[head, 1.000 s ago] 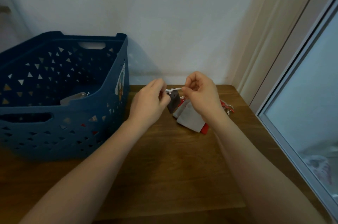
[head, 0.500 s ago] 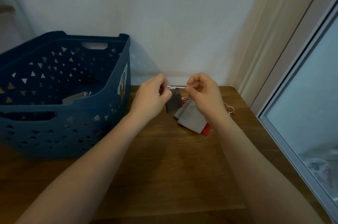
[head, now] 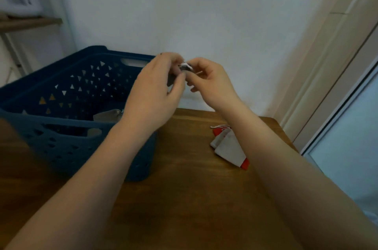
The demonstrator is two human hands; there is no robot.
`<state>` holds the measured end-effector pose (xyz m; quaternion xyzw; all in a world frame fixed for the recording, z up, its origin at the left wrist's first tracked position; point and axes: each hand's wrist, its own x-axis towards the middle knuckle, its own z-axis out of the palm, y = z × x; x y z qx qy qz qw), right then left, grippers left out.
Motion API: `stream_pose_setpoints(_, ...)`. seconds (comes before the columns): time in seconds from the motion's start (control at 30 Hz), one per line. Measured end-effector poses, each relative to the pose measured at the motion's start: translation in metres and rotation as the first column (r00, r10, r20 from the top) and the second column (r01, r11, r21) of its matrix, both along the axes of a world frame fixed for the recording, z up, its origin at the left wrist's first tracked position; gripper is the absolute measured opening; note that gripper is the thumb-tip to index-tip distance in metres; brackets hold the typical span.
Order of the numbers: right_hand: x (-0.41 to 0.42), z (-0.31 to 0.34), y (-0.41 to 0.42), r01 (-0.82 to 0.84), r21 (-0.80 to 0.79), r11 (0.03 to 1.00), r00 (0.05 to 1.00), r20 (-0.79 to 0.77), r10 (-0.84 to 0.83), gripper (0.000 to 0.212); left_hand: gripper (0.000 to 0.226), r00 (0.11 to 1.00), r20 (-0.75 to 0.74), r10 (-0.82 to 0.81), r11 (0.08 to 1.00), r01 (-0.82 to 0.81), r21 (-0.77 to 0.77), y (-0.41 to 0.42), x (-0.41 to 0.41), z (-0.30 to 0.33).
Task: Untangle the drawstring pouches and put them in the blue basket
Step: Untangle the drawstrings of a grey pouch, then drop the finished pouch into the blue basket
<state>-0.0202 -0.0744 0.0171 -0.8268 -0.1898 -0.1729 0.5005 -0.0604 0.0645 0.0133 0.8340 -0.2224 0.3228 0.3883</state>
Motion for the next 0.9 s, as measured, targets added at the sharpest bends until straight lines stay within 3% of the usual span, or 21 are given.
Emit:
stream_pose_setpoints(0.17, 0.02, 0.011, 0.048, -0.018, -0.284, 0.959, 0.997, 0.061, 0.036, 0.01, 0.015, 0.994, 0.009, 0.112, 0.993, -0.112, 0.039, 0.051, -0.013, 0.016)
stream_pose_setpoints(0.3, 0.023, 0.002, 0.071, -0.076, -0.463, 0.883, 0.997, -0.051, 0.06, 0.03, 0.015, 0.973, -0.15, 0.175, 0.983, -0.163, 0.09, 0.087, 0.001, 0.006)
stream_pose_setpoints(0.47, 0.022, -0.006, 0.07, -0.041, -0.369, 0.929, 0.998, -0.055, 0.022, 0.028, 0.015, 0.961, -0.248, 0.119, 0.987, -0.087, 0.135, 0.096, 0.003, -0.003)
stream_pose_setpoints(0.6, 0.024, -0.015, 0.052, 0.028, -0.296, 0.955, 0.996, -0.073, -0.052, 0.018, 0.015, 0.975, -0.214, 0.067, 0.984, -0.029, 0.176, 0.073, -0.003, 0.0)
stream_pose_setpoints(0.7, 0.022, -0.021, 0.03, 0.053, -0.251, 0.967, 0.992, -0.1, -0.08, 0.025, 0.017, 0.983, -0.178, -0.037, 0.973, 0.076, 0.218, 0.038, -0.007, 0.003)
stream_pose_setpoints(0.8, 0.025, -0.045, -0.014, 0.192, -0.22, 0.956, 0.96, -0.161, -0.23, 0.013, 0.017, 0.976, -0.177, -0.124, 0.963, 0.162, 0.215, 0.0, -0.007, 0.0)
stream_pose_setpoints(0.9, 0.027, -0.093, -0.064, 0.345, -0.196, 0.918, 0.856, -0.335, -0.394, 0.017, 0.016, 0.951, -0.258, -0.168, 0.959, 0.218, 0.182, -0.028, 0.001, -0.016)
